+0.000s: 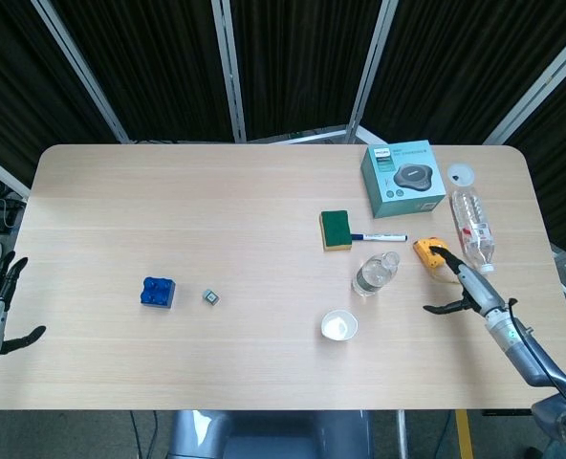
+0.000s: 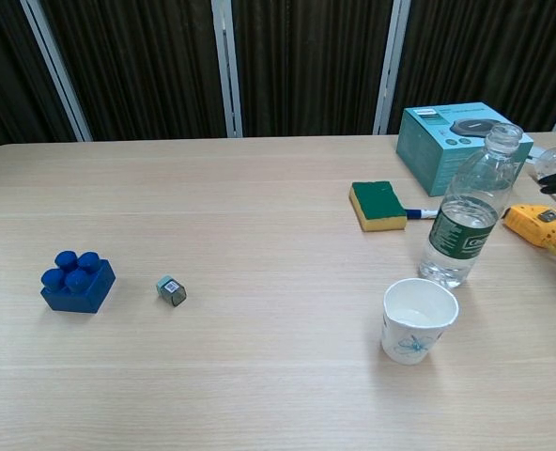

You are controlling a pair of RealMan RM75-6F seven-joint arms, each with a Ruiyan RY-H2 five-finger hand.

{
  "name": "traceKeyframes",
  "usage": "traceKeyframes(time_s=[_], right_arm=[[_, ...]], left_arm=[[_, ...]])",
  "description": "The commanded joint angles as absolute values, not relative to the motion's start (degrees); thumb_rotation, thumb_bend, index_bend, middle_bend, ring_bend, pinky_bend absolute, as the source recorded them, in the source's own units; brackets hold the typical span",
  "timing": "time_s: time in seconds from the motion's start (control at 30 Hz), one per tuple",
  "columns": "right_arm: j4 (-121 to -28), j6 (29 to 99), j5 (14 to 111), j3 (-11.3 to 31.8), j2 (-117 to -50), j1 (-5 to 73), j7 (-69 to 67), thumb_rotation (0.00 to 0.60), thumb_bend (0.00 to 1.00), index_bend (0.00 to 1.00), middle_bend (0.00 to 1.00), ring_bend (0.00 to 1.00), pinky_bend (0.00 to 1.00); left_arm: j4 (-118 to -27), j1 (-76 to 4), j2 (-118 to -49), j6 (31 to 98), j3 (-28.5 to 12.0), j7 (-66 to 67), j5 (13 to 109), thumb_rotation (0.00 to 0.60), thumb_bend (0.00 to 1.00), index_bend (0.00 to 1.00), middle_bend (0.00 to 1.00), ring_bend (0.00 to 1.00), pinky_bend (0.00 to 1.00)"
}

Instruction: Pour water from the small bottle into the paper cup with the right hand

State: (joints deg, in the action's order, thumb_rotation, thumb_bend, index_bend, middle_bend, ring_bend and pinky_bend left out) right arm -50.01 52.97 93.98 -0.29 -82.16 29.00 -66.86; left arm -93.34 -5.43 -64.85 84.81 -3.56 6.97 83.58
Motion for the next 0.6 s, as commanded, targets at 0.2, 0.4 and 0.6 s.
traceKeyframes(time_s=[0.2,0.4,0.6], right_arm=[[-50.9,52.4,93.1,0.4,-84.5,31.9,-66.3,0.600,0.00,0.00,0.00,0.00,0.00],[-51.6,51.0,91.9,1.0,-86.5,34.1,-67.3,0.600,0.00,0.00,0.00,0.00,0.00],[-51.9,49.0,89.9,2.2,-88.8,36.3,-67.9,0.600,0.00,0.00,0.00,0.00,0.00]], left_arm=[[-92.9,-5.8,-65.1,83.9,-3.8,7.0,82.6,0.600,0.00,0.00,0.00,0.00,0.00],[-92.1,-6.2,-65.4,82.9,-4.0,6.8,81.5,0.600,0.00,0.00,0.00,0.00,0.00],[-91.9,-6.4,-65.6,82.4,-4.1,7.1,80.9,0.600,0.00,0.00,0.00,0.00,0.00]])
